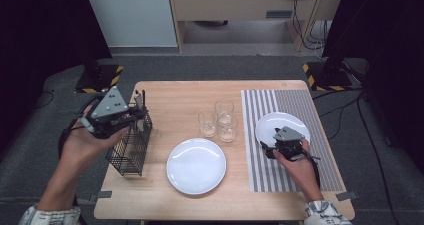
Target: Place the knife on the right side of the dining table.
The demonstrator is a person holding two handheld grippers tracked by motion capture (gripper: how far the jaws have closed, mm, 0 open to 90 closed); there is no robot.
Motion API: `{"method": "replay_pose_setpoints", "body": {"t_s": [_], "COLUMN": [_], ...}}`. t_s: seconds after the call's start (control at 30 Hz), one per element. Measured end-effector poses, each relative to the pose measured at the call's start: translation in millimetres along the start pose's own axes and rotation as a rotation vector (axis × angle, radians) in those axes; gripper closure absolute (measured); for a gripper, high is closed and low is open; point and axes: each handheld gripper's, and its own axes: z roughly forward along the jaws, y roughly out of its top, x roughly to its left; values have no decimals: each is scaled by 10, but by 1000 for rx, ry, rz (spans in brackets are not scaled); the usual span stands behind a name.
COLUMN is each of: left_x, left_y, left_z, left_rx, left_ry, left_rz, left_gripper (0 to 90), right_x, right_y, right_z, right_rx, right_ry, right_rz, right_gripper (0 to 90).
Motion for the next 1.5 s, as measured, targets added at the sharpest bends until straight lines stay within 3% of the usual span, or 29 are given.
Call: {"method": "replay_pose_setpoints", "body": {"t_s": [0.3,0.37,0.4,0.63,0.9,1.3,1.5], "left_x": [-97,-126,-137,-231,-327,-432,-456], "left_y": [63,49,43,-8,-37,-92,-94], "left_z": [516,633,666,931,1221,1500,1540], "left_rx": [33,53,59,75,99,98,86], "left_ry": [-62,-72,-75,-110,-152,-205,-218], "left_rz": [12,11,12,-1,6,4,3], "left_gripper": [818,818,818,818,818,818,818], "right_x": [74,86,101,152,206,267,323], "right_y": [168,239,298,479,657,846,986], "right_z": [-46,-69,-93,-115,-85,-78,-70], "right_rx": [-3,1,-4,-12,9,-20,-22], "right_ry": [54,103,111,150,258,335,362], "right_rz": [-19,3,-18,-30,-50,-75,-107], "right_gripper": [188,131,125,140,159,306,404]}}
